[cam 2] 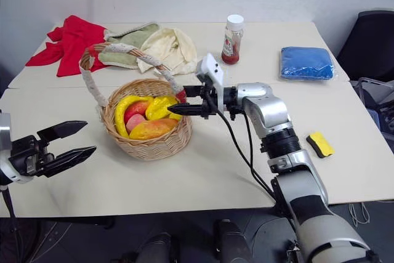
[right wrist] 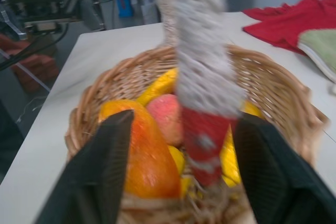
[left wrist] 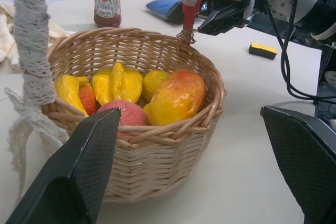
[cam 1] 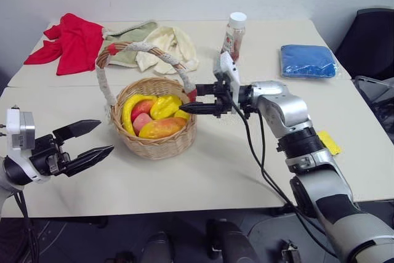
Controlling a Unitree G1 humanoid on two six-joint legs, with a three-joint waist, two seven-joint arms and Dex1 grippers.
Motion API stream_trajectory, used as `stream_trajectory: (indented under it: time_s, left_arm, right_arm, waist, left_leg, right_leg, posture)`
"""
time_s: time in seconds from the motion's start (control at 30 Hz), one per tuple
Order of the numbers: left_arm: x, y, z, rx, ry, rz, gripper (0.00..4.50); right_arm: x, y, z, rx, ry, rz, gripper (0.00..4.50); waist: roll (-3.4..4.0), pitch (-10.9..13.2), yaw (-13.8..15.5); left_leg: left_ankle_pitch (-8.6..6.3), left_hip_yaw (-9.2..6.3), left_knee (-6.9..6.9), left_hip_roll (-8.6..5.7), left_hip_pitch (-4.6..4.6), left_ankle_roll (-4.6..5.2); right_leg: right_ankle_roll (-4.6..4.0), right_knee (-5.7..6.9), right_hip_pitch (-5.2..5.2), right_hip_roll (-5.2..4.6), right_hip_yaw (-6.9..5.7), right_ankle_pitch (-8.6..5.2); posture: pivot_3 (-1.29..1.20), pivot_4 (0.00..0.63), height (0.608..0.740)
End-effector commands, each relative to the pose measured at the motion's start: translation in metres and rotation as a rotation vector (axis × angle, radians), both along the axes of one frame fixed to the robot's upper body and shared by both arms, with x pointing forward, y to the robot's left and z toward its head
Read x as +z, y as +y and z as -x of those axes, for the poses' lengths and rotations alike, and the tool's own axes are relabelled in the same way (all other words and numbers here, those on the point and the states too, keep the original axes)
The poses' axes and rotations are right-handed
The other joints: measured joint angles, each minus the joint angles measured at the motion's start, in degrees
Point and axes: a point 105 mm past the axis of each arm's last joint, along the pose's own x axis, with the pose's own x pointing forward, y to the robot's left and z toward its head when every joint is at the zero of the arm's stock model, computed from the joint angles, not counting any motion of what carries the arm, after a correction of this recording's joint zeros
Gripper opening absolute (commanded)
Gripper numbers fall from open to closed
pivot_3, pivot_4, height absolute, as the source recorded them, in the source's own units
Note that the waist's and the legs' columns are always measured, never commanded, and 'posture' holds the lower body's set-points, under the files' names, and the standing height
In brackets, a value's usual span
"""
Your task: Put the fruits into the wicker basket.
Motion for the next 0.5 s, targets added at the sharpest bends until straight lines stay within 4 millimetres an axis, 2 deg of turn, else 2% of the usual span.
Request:
stream_trajectory:
  time_s: [0.03,0.13,0.17,0.27,0.3,0.4,0.5]
  left_arm:
    - [0.01,-0.003,0.001,-0.007,-0.052,0.0,4.5]
    - [0.013,-0.009,-0.002,-0.032,-0.06,0.001,4.5]
    - [0.013,-0.011,-0.004,-0.045,-0.062,0.0,4.5]
    - [0.013,-0.016,-0.007,-0.073,-0.066,-0.001,4.5]
    - [0.013,-0.018,-0.007,-0.08,-0.068,0.0,4.5]
    - [0.014,-0.02,-0.015,-0.092,-0.07,0.014,4.5]
    - [0.011,-0.022,-0.02,-0.11,-0.055,0.026,4.5]
  right_arm:
    - [0.012,-0.005,-0.001,-0.004,-0.058,-0.027,1.4]
    - [0.012,-0.023,0.004,-0.024,-0.104,-0.038,0.31]
    - [0.012,-0.033,0.009,-0.024,-0.149,-0.033,0.13]
    - [0.019,-0.054,0.026,-0.031,-0.244,-0.045,0.14]
    - [0.027,-0.062,0.028,-0.075,-0.248,-0.09,0.14]
    - [0.048,-0.106,0.032,-0.314,-0.281,-0.21,0.14]
    - [0.048,-0.149,0.03,-0.541,-0.281,-0.242,0.14]
  waist:
    - [0.0,0.0,0.12]
    - [0.0,0.0,0.29]
    - [0.0,0.0,0.37]
    - [0.01,0.01,1.32]
    - [0.01,0.01,1.43]
    - [0.01,0.01,1.61]
    - [0.03,0.02,1.63]
  left_leg:
    - [0.0,-0.02,0.0,-0.04,0.0,0.0]
    - [0.01,-0.07,0.0,-0.16,0.0,0.01]
    - [0.01,-0.1,0.0,-0.21,0.0,0.03]
    - [-0.01,-0.11,0.0,-0.3,0.01,0.1]
    - [-0.02,-0.09,0.0,-0.33,0.01,0.13]
    - [-0.01,-0.08,0.03,-0.32,0.02,0.14]
    - [0.04,-0.08,0.02,-0.34,0.06,0.11]
  right_leg:
    - [0.0,-0.03,0.0,-0.06,-0.03,0.0]
    - [0.0,-0.08,0.01,-0.19,-0.09,0.0]
    - [0.0,-0.07,0.02,-0.24,-0.1,0.0]
    - [0.02,-0.09,0.06,-0.31,-0.15,0.0]
    - [0.04,-0.09,0.06,-0.34,-0.14,0.01]
    - [0.07,-0.08,0.06,-0.33,-0.14,0.03]
    - [0.07,-0.04,0.06,-0.32,-0.14,0.03]
  posture:
    - [0.0,0.15,0.74]
    - [0.0,0.15,0.74]
    - [0.0,0.15,0.74]
    - [0.0,0.15,0.74]
    - [0.0,0.15,0.74]
    - [0.0,0.15,0.74]
    - [0.0,0.15,0.74]
